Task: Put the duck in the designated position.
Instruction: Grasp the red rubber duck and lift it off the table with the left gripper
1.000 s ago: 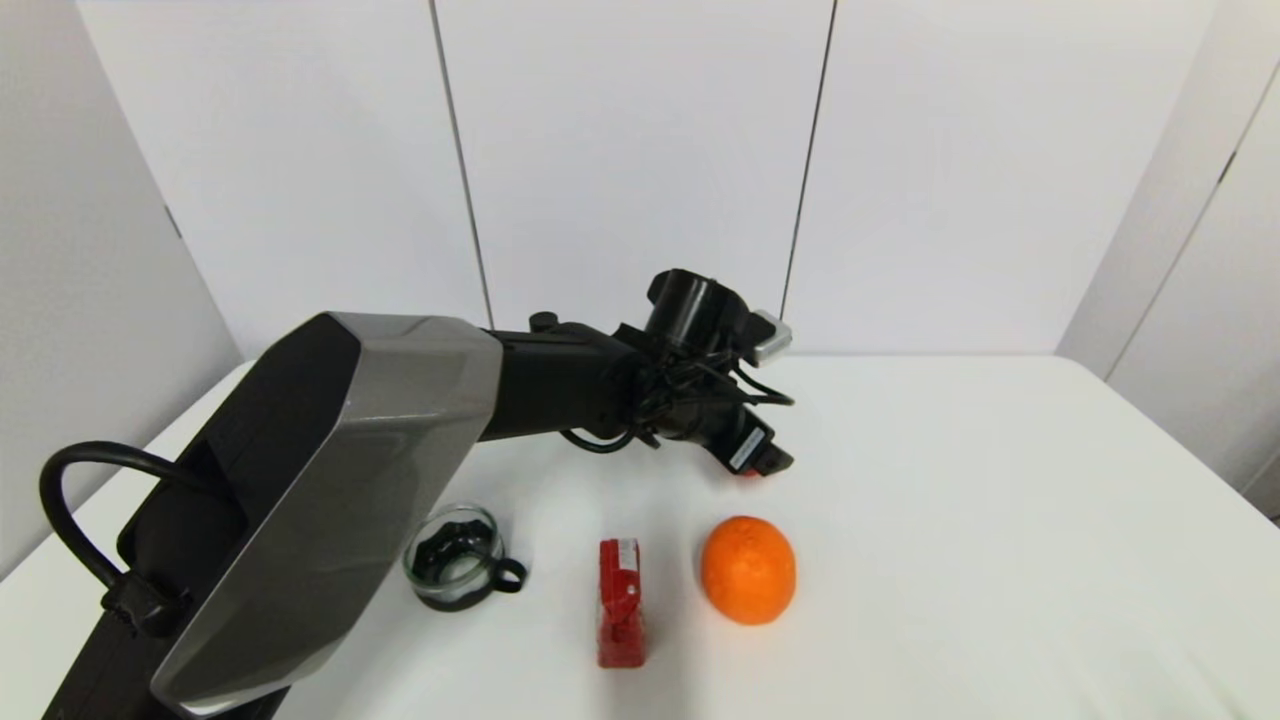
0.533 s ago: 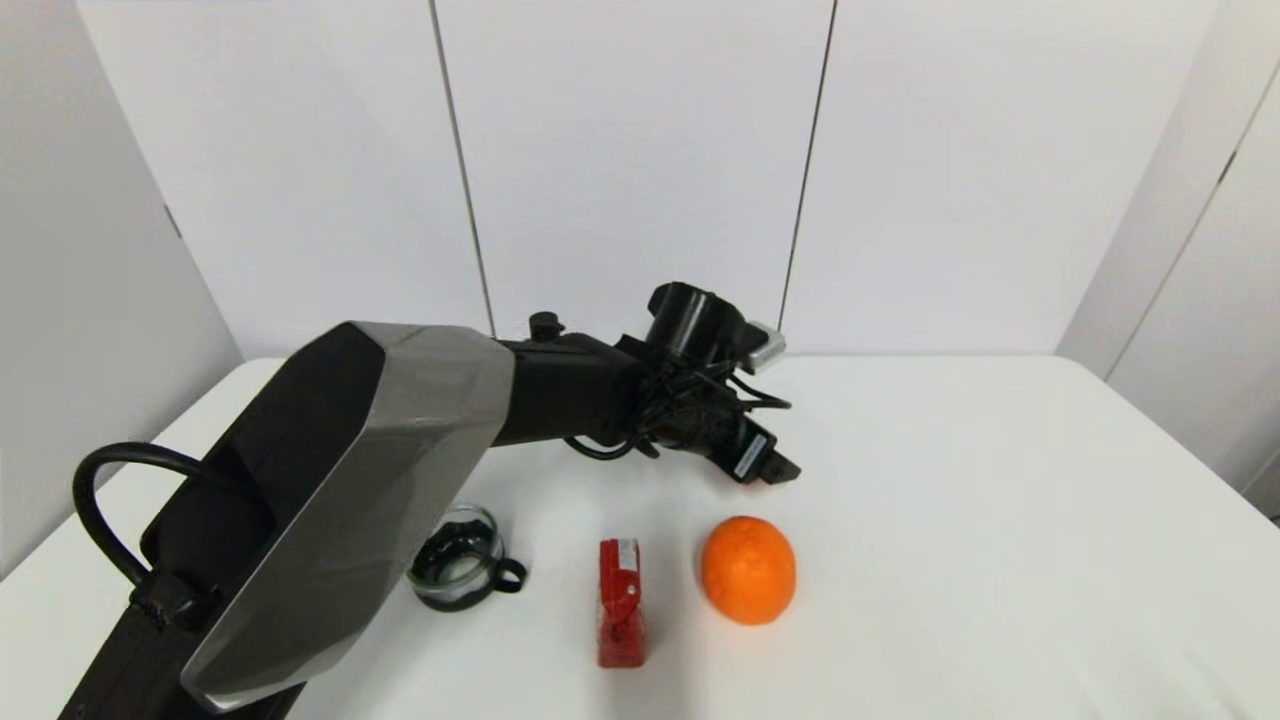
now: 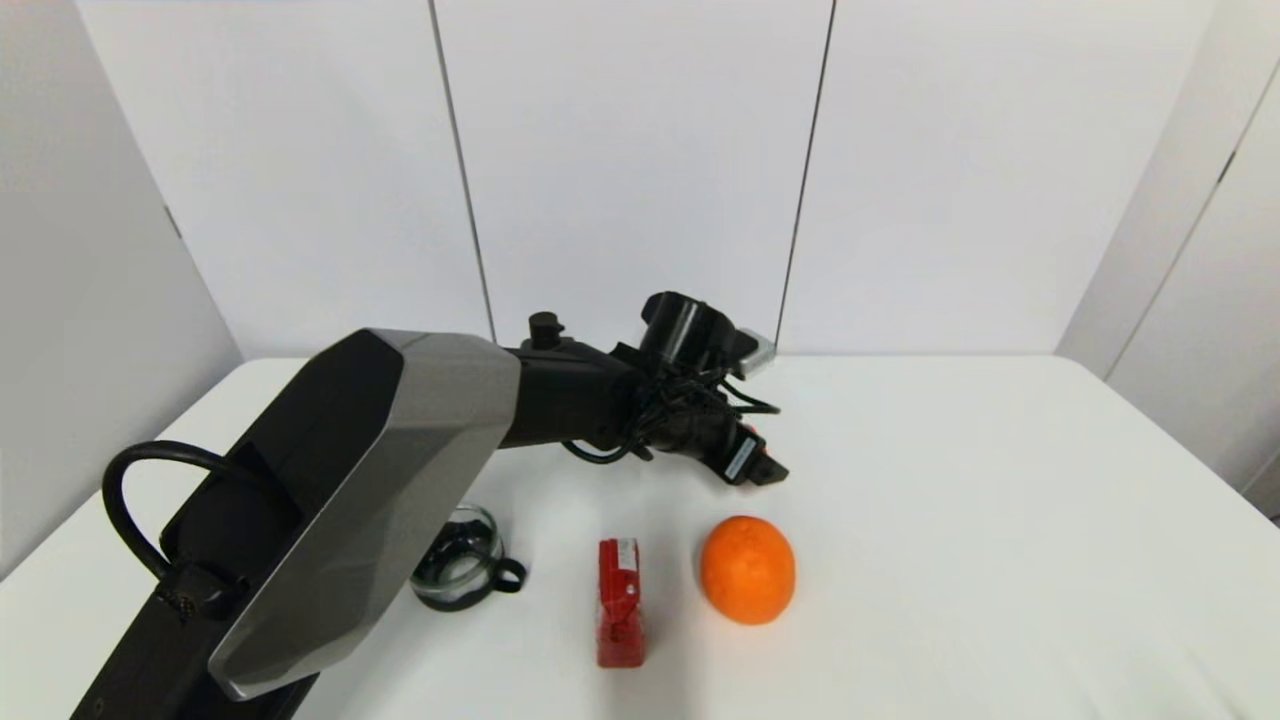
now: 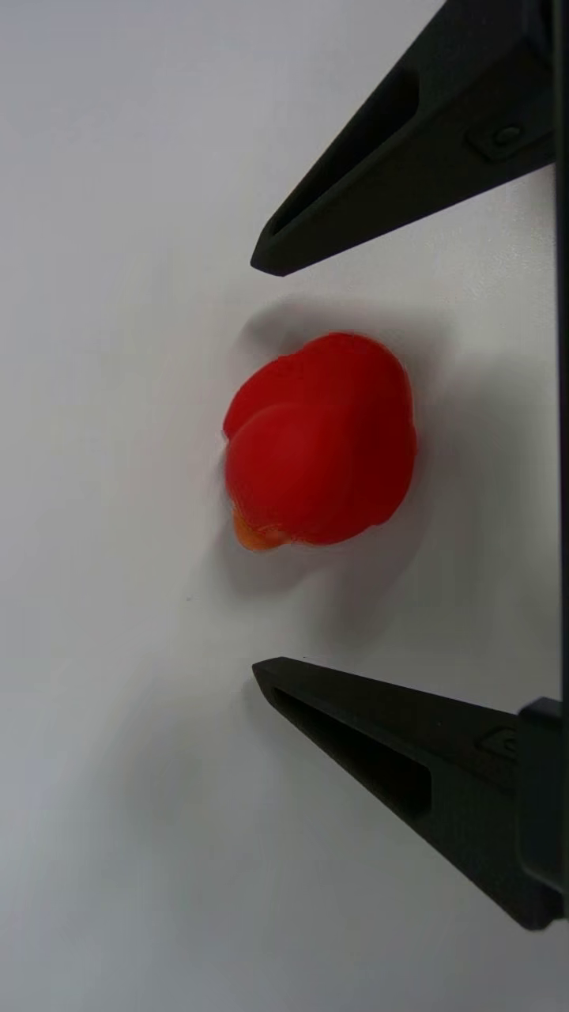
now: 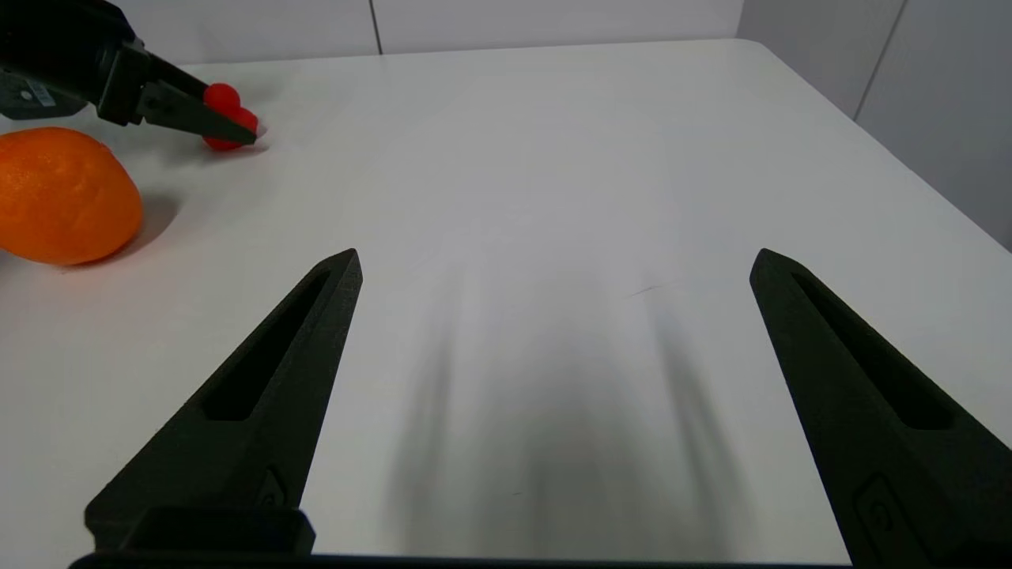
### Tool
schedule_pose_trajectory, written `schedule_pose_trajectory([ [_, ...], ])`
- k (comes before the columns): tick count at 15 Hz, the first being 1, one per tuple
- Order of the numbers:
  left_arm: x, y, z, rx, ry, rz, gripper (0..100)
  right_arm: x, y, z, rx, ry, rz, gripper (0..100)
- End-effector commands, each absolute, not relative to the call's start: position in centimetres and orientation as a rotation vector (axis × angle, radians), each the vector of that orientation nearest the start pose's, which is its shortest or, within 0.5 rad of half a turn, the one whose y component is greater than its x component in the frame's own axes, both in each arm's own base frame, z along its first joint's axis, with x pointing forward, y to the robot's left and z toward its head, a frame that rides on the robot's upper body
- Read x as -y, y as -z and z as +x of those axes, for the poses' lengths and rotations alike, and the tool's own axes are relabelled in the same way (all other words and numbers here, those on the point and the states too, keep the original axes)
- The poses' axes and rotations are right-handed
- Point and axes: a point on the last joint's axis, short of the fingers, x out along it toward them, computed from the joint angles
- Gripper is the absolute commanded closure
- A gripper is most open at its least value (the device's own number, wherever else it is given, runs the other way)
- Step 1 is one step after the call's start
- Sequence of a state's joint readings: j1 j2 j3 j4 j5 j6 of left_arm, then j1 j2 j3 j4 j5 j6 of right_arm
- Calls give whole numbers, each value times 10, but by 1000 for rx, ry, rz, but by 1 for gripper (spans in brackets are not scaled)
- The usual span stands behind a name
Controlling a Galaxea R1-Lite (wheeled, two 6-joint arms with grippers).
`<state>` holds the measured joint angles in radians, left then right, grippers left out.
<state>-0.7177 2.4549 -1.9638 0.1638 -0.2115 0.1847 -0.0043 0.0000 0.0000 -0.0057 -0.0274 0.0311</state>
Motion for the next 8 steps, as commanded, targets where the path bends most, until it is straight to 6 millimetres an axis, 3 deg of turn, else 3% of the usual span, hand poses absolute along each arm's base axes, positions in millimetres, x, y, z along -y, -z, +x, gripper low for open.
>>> schedule_pose_trajectory([
  [1, 334, -108, 380, -566, 950, 325, 0, 1, -76, -23, 7, 32, 31, 0],
  [8, 335, -102, 381, -577, 950, 328, 0, 1, -76, -23, 7, 32, 31, 0],
])
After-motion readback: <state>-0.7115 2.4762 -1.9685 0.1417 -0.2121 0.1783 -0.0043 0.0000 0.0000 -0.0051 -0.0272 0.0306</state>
